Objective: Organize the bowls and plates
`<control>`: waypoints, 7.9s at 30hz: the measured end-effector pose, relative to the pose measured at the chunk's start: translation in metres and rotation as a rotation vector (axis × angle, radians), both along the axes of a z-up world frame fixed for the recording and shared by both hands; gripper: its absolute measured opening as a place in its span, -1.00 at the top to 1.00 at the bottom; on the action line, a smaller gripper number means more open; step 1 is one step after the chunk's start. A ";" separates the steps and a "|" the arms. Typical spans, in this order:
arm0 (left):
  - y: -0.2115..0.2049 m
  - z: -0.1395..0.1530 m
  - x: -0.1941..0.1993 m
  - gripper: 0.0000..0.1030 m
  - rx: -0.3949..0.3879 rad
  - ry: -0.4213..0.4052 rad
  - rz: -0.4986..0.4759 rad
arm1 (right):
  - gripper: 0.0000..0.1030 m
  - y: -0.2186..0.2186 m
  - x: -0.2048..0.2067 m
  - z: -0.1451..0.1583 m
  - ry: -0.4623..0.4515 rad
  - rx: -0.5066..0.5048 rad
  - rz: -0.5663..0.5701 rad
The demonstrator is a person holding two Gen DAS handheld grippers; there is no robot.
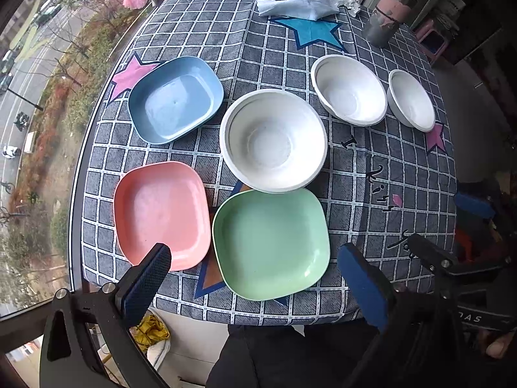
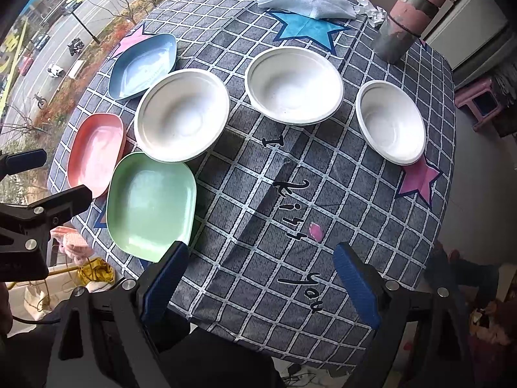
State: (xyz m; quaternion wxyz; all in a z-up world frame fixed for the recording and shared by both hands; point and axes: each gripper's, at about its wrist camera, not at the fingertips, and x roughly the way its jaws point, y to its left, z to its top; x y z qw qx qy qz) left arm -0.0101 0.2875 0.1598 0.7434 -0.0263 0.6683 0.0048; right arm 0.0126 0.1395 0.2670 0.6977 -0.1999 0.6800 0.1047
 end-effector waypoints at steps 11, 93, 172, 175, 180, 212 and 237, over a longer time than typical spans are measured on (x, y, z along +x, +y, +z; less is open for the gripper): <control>-0.003 -0.001 -0.004 -1.00 0.016 0.009 -0.012 | -0.78 0.000 -0.001 -0.001 0.005 0.003 0.003; -0.163 -0.005 0.034 -1.00 0.127 0.072 -0.307 | -0.78 -0.149 -0.012 0.015 -0.004 0.081 -0.236; 0.030 -0.141 0.003 0.13 -0.142 0.186 0.200 | 0.63 0.057 0.001 -0.156 0.273 0.085 -0.073; 0.029 -0.140 0.001 0.32 -0.133 0.185 0.197 | 0.70 0.054 0.000 -0.161 0.267 0.086 -0.077; 0.031 -0.130 -0.004 0.43 -0.109 0.179 0.203 | 0.83 0.045 -0.004 -0.151 0.263 0.103 -0.085; 0.016 -0.083 -0.027 0.43 -0.063 0.169 0.148 | 0.83 0.050 -0.009 -0.125 0.249 0.116 -0.027; 0.019 -0.134 -0.042 0.00 -0.093 0.242 0.169 | 0.81 0.014 -0.003 -0.187 0.354 0.101 -0.160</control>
